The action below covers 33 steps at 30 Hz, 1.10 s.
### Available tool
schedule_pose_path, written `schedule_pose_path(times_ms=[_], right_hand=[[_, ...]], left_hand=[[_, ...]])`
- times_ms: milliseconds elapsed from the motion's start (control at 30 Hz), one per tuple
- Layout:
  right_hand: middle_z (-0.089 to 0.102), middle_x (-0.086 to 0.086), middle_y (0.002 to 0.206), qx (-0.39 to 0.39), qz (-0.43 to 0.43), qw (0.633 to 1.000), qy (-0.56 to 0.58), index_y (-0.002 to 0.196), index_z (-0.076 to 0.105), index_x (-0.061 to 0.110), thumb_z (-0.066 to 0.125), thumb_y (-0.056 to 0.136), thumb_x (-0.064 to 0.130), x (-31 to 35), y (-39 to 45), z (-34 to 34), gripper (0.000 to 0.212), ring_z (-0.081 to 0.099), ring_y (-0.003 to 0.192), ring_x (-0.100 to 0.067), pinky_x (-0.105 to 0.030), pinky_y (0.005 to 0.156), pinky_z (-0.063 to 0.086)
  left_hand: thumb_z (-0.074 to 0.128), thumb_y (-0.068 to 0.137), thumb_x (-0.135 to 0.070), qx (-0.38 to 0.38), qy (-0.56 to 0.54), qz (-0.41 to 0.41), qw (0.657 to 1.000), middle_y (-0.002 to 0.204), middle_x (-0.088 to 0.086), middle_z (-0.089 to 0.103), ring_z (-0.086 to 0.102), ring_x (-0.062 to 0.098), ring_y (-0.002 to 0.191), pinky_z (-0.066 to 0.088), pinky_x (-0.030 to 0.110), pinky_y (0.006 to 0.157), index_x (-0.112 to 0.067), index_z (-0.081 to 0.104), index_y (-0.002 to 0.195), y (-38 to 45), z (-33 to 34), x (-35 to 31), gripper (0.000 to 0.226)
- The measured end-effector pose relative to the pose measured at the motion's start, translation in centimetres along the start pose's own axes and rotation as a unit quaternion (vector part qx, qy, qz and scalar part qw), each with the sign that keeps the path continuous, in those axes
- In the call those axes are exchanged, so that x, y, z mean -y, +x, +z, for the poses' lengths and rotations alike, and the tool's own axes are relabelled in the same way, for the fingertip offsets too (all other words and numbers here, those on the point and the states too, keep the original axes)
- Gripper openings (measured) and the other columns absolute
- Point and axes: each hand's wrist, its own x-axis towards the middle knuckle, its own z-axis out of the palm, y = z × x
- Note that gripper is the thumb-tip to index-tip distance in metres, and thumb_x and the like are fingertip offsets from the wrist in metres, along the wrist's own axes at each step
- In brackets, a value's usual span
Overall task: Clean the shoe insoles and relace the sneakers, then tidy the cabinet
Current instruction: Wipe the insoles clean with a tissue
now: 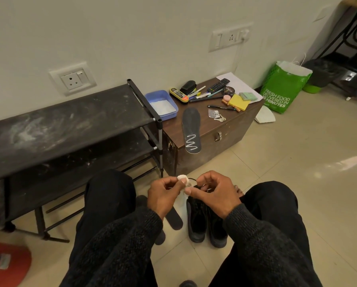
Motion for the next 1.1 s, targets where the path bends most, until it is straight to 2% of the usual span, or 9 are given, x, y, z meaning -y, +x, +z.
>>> schedule_pose_path(times_ms=[100,200,400,567,667,767,900,1000,1100], right_hand=[[0.071,0.002,0.084,0.009,-0.028,0.999,0.021,0.094,0.07,0.024,0.09,0.071,0.03,0.3,-0.2,0.8,0.03,0.067,0.077,-0.011,-0.026,0.073,0.06],[0.073,0.0,0.083,0.004,-0.013,0.999,0.037,0.093,0.073,0.022,0.084,0.079,0.02,0.1,0.1,0.9,0.018,0.069,0.075,-0.014,-0.029,0.072,0.061],[0.075,-0.011,0.081,-0.009,0.041,0.993,0.109,0.087,0.076,0.007,0.076,0.086,0.008,-0.4,0.5,0.4,0.001,0.069,0.074,-0.022,-0.036,0.069,0.063],[0.077,-0.005,0.088,0.013,0.049,0.988,0.144,0.095,0.074,0.008,0.085,0.077,0.009,-0.5,0.4,0.3,0.021,0.072,0.075,-0.014,-0.027,0.068,0.06],[0.077,-0.01,0.093,0.03,0.077,0.983,0.164,0.099,0.074,0.006,0.082,0.079,0.004,-1.0,0.6,0.0,0.022,0.073,0.082,-0.023,-0.031,0.072,0.061],[0.073,-0.021,0.095,0.024,0.147,0.948,0.281,0.098,0.07,-0.003,0.075,0.085,0.003,-0.5,0.7,-0.4,0.015,0.071,0.083,-0.028,-0.033,0.073,0.062],[0.074,-0.021,0.097,0.034,0.217,0.885,0.41,0.107,0.067,-0.003,0.071,0.089,0.003,0.0,0.8,-0.6,0.019,0.071,0.08,-0.027,-0.033,0.067,0.062],[0.073,-0.023,0.096,0.004,0.204,0.9,0.385,0.105,0.069,-0.001,0.073,0.087,0.006,-0.2,0.9,-0.4,0.019,0.068,0.075,-0.026,-0.03,0.06,0.06],[0.074,-0.02,0.095,-0.069,0.138,0.946,0.286,0.099,0.072,0.003,0.075,0.087,0.009,-0.7,1.2,-0.8,0.013,0.071,0.082,-0.03,-0.038,0.07,0.062]], left_hand=[[0.065,0.096,-0.034,0.045,0.003,0.024,0.999,0.085,-0.006,0.076,0.07,0.01,0.082,0.059,0.026,0.076,-0.023,0.077,0.102,-0.2,0.2,-0.3,0.017],[0.06,0.1,-0.031,0.075,-0.028,0.0,0.997,0.09,-0.002,0.076,0.071,0.016,0.086,0.058,0.029,0.078,-0.023,0.076,0.104,-0.1,0.3,-0.2,0.018],[0.057,0.102,-0.032,0.099,-0.029,-0.009,0.995,0.092,-0.002,0.076,0.068,0.01,0.081,0.057,0.026,0.077,-0.021,0.074,0.106,0.1,0.2,-0.3,0.021],[0.053,0.104,-0.029,0.124,-0.061,-0.025,0.99,0.086,0.0,0.072,0.062,0.01,0.075,0.055,0.027,0.075,-0.016,0.073,0.109,0.0,0.3,-0.6,0.025],[0.049,0.105,-0.028,0.135,-0.092,-0.056,0.985,0.095,0.002,0.073,0.065,0.016,0.08,0.057,0.032,0.081,-0.015,0.071,0.112,0.0,0.4,-0.7,0.027],[0.047,0.106,-0.032,0.117,-0.099,-0.076,0.985,0.099,0.004,0.072,0.065,0.018,0.083,0.058,0.033,0.083,-0.015,0.069,0.112,0.2,0.3,-0.6,0.029],[0.047,0.105,-0.037,0.078,-0.089,-0.07,0.99,0.093,0.006,0.069,0.061,0.015,0.079,0.057,0.031,0.079,-0.014,0.069,0.109,0.5,0.3,-0.2,0.032],[0.052,0.104,-0.037,0.052,-0.121,-0.086,0.988,0.09,0.008,0.07,0.061,0.016,0.076,0.057,0.031,0.077,-0.013,0.069,0.107,0.7,0.3,-0.1,0.03],[0.059,0.099,-0.038,-0.023,-0.129,-0.057,0.99,0.089,0.006,0.071,0.064,0.016,0.077,0.057,0.028,0.075,-0.017,0.068,0.105,0.8,0.0,-0.5,0.023]])
